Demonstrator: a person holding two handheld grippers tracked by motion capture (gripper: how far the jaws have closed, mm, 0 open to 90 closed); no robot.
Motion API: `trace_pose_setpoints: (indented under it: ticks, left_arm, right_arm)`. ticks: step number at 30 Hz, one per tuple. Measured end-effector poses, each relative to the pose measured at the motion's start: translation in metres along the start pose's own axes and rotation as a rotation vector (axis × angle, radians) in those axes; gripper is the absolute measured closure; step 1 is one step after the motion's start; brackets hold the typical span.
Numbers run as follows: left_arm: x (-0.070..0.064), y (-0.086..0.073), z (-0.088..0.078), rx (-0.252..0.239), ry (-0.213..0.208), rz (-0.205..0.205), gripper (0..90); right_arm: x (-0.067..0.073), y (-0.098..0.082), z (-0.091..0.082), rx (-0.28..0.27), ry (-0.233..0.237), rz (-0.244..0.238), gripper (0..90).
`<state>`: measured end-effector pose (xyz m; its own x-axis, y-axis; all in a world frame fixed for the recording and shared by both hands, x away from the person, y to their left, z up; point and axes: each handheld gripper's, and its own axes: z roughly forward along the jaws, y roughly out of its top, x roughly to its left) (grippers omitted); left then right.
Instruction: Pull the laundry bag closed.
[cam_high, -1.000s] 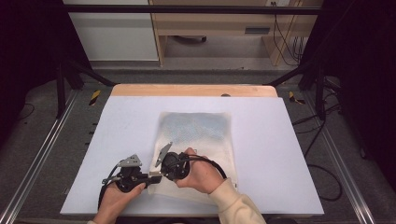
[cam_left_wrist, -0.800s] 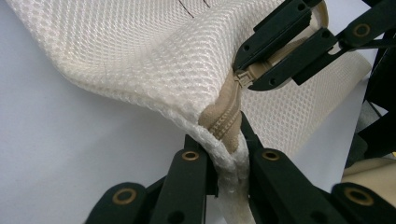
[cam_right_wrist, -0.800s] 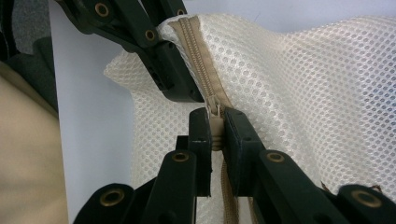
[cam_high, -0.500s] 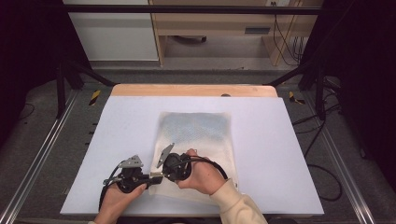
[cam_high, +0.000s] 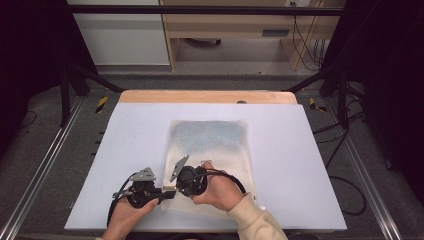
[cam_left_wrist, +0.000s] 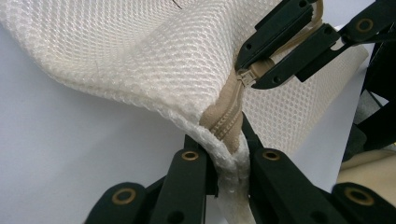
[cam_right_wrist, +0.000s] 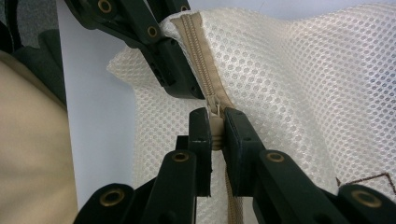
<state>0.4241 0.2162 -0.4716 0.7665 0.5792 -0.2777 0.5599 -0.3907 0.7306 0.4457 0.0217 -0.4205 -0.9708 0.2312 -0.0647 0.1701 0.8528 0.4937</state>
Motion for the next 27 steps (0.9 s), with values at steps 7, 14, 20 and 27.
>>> trace_pose_setpoints:
  ticks: [7,14,20,27]
  left_arm:
    - [-0.001,0.0,0.0,0.0,-0.007,0.004,85.4]
    - [-0.002,0.001,0.0,-0.003,-0.007,0.008,85.4]
    - [-0.002,0.001,0.0,-0.001,-0.011,0.005,85.3]
    - [-0.003,0.001,0.001,0.0,-0.015,0.007,85.3]
  right_arm:
    - [0.0,-0.005,-0.001,0.005,0.0,0.021,82.0]
    - [-0.002,-0.012,-0.004,0.007,-0.006,0.031,82.0]
    - [-0.004,-0.019,-0.007,0.008,-0.01,0.049,81.9]
    - [-0.007,-0.027,-0.012,0.007,-0.019,0.06,81.9]
